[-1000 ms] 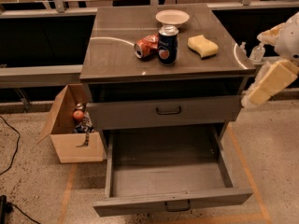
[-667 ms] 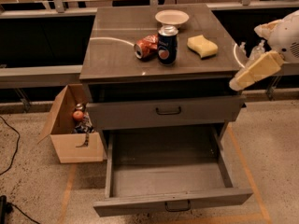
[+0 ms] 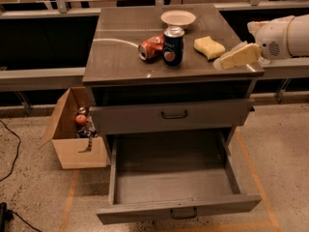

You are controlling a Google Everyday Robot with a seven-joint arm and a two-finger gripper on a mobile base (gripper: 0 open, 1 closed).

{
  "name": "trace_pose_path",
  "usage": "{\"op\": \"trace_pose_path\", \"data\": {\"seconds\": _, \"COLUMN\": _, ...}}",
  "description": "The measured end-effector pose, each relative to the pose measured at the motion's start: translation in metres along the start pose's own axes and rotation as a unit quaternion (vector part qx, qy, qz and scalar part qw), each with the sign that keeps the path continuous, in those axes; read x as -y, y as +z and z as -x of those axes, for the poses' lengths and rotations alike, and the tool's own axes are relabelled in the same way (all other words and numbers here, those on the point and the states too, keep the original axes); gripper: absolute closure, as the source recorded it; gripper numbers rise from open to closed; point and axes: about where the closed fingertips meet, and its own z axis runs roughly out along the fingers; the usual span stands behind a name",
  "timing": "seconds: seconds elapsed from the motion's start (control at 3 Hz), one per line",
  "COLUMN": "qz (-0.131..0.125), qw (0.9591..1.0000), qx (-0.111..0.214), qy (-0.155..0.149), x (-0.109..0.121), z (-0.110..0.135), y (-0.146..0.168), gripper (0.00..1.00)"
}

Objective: Place pepsi can into middle drawer

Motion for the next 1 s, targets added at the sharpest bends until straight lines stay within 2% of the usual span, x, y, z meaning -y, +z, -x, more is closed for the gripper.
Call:
{"op": "trace_pose_path", "data": {"seconds": 0.33, "qz": 0.001, "qw": 1.0000, "qx": -0.001, "qy": -0.001, "x": -0.001, "z": 0.000, "y": 0.000, "gripper": 0.00}}
{"op": "trace_pose_path", "data": {"seconds": 0.67, "qz": 0.002, "qw": 0.9999, "qx": 0.015, "qy": 0.008, "x": -0.006, "z": 0.004, "y": 0.020, "gripper": 0.00}}
{"op": "trace_pose_path", "data": {"seconds": 1.0, "qz": 0.007, "qw": 0.9975, "qx": 0.063, "qy": 0.032, "x": -0.016, "z": 0.012, "y": 0.075, "gripper": 0.00}}
